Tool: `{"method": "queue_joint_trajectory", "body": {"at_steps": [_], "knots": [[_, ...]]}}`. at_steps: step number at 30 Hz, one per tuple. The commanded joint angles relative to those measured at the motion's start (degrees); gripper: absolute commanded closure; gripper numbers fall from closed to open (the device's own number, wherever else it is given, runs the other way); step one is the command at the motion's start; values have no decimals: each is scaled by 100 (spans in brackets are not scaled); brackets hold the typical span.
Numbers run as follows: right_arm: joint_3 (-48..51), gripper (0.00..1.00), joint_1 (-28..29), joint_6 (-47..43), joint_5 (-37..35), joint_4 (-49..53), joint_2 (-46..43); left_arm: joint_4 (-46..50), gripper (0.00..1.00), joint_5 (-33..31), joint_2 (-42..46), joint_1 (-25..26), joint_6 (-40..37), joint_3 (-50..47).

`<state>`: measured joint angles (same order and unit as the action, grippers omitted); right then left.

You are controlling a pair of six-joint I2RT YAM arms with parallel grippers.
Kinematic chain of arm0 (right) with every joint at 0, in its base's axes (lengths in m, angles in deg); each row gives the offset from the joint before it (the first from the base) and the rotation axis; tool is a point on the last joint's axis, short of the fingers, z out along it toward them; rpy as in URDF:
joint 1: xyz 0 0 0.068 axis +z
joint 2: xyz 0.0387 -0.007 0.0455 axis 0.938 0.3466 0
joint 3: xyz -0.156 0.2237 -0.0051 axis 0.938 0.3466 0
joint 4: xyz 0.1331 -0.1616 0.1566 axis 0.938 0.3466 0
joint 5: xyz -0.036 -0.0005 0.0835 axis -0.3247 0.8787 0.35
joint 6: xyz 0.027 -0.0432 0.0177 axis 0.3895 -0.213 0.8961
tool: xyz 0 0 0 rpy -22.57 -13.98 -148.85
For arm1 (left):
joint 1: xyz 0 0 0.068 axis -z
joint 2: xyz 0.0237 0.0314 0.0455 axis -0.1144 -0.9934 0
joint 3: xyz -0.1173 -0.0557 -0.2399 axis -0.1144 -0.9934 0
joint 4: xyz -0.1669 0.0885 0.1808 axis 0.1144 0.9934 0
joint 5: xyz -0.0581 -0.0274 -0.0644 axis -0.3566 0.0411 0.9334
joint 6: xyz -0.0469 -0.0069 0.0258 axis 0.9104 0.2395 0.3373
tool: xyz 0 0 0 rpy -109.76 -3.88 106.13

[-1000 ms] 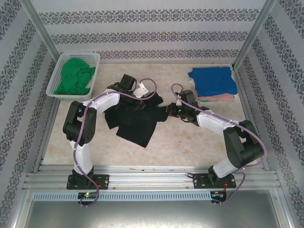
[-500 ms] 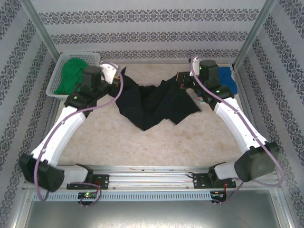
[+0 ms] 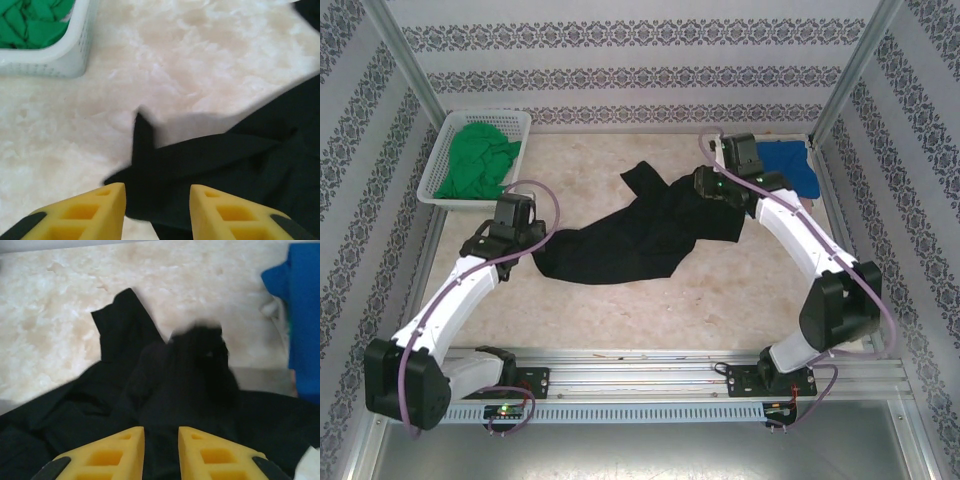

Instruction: Fold and stack the t-shirts

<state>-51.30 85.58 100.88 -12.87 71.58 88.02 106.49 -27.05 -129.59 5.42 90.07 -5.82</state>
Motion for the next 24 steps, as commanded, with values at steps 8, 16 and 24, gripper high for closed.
{"method": "queue_joint_trajectory", "body": {"at_steps": [8, 16, 24], "knots": [[2123, 68, -33, 613, -22, -314, -2008, -1009, 47, 2366, -2646, 499, -496, 2123], [3911, 63, 221, 1760, 368, -1540, -2789, 17, 48, 2174, -6643, 1148, -918, 6384], [4138, 60, 264, 1659, 182, -1277, -3129, 606, 57, 2226, -8664, 1168, -310, 8730]]}}
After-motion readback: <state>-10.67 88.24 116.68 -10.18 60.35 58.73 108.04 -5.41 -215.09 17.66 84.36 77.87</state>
